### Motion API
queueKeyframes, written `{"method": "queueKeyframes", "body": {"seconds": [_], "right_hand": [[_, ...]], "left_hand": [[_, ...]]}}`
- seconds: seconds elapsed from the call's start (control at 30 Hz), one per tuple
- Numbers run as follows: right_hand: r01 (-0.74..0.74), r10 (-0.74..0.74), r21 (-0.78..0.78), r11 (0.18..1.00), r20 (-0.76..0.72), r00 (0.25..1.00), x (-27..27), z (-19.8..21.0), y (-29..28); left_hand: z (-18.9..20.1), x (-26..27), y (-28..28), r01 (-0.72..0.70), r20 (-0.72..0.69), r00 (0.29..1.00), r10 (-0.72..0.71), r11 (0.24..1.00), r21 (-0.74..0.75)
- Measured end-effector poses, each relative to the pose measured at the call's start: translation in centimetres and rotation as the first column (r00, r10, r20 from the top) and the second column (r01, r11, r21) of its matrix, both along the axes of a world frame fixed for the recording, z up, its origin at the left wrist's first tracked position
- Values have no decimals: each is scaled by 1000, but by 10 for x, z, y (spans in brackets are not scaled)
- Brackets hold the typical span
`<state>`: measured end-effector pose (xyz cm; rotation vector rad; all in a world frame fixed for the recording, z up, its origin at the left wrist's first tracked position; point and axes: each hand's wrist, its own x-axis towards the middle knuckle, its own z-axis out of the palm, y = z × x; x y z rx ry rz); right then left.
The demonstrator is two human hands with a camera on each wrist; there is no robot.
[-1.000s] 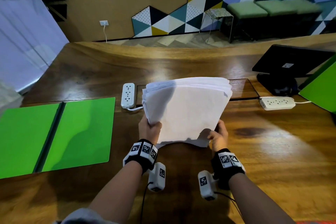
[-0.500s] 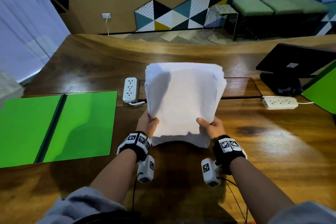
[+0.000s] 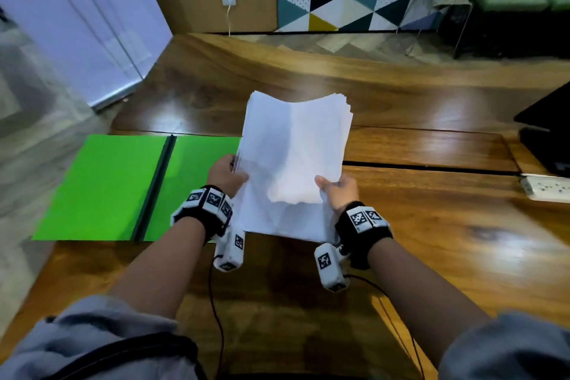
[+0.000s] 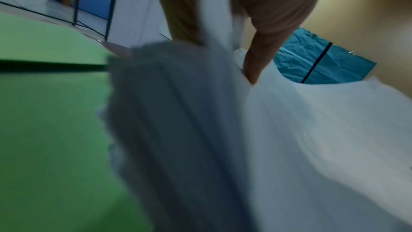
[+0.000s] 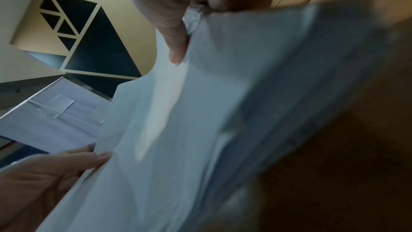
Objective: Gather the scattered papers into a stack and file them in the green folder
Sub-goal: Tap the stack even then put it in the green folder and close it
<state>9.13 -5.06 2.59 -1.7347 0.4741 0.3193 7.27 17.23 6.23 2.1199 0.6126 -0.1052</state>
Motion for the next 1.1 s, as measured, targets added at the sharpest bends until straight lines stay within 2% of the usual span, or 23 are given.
{"method": "queueKeyframes", "body": {"seconds": [0.13, 0.37, 0.5, 0.67, 0.87, 1.1], "right_hand": [[-38, 39, 11, 999, -62, 997, -1, -7, 59], [-173, 162, -107, 979, -108, 981, -6, -11, 140], [-173, 163, -62, 983, -150, 975, -10, -20, 174], [-189, 170, -82, 979, -192, 966, -8, -35, 203], [-260, 200, -171, 950, -306, 931, -1, -58, 208], [-219, 123, -284, 933, -320, 940, 6, -65, 219]], "left_hand": [[2, -5, 60, 4, -65, 998, -4, 1000, 7], [-19, -11, 148, 37, -165, 986, -24, 996, 76], [-27, -10, 178, 39, -192, 981, -16, 992, 117], [-46, -9, 197, -3, -242, 970, 41, 988, 153], [-75, -10, 203, -52, -320, 941, 110, 982, 184], [-91, -4, 209, -126, -315, 934, 168, 981, 149]]}}
